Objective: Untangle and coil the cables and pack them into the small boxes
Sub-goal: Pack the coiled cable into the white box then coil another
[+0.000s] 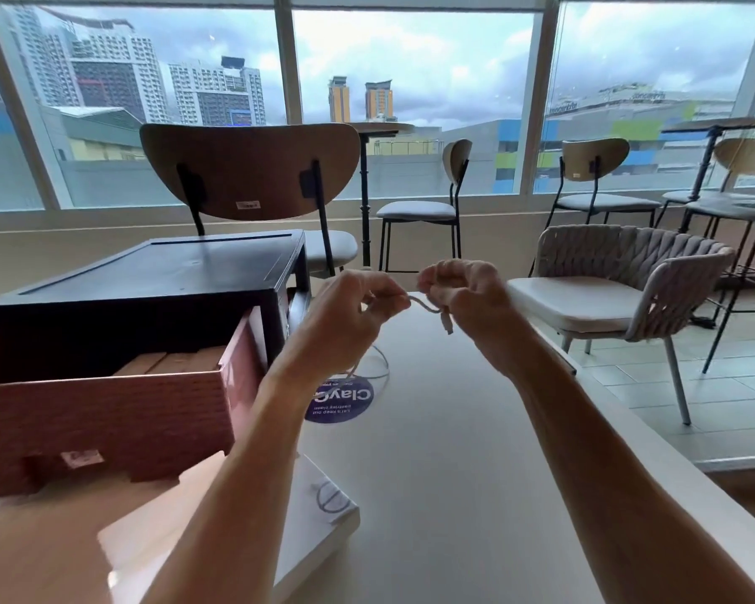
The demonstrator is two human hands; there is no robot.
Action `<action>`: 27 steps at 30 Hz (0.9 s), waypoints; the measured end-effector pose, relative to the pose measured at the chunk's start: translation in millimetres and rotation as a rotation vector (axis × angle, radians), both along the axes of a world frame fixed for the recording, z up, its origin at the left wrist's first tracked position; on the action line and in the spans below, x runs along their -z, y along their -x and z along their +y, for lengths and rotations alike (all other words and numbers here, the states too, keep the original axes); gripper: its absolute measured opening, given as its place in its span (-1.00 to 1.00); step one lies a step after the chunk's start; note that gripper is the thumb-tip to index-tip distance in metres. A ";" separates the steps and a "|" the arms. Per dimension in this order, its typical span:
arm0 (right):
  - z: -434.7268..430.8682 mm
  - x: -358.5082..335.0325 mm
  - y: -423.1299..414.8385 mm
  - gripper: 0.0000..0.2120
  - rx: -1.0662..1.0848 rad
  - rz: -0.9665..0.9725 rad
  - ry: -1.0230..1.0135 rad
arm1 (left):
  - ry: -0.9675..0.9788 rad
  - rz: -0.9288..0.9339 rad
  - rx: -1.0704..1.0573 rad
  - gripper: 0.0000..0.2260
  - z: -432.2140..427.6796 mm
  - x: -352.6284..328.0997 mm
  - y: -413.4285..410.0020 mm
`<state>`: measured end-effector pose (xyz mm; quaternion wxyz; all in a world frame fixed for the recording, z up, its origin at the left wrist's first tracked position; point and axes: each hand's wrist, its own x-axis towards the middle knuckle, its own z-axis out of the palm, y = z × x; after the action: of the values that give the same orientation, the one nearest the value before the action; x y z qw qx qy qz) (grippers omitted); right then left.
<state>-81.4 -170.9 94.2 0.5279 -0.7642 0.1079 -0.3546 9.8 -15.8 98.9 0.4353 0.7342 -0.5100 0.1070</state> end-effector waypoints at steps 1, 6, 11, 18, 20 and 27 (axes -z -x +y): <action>2.9 -0.8 1.4 -0.81 -0.085 0.082 0.069 | 0.024 -0.006 0.008 -0.92 1.8 -2.1 -0.3; 15.9 -13.1 10.1 -0.78 -0.598 0.150 -0.076 | 0.149 0.035 0.039 -0.90 12.2 -13.6 -7.0; 9.1 -15.2 13.2 -0.71 -0.787 0.102 -0.244 | 0.211 0.078 0.077 -0.92 13.5 -16.7 -8.3; 10.6 -12.1 8.6 -0.70 -0.858 0.026 -0.373 | 0.234 0.123 0.068 -0.86 10.6 -12.3 -11.9; 11.0 -13.3 9.5 -0.69 -0.840 0.013 -0.374 | 0.230 0.135 0.059 -0.85 9.3 -11.7 -10.7; 8.7 -18.4 11.1 -0.78 -0.984 -0.106 -0.574 | 0.207 0.131 0.053 -0.81 3.4 -7.3 -11.8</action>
<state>-92.5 -162.2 112.6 0.8220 -0.5315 -0.1952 -0.0616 21.7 -12.4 106.1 0.5441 0.6770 -0.4856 0.0993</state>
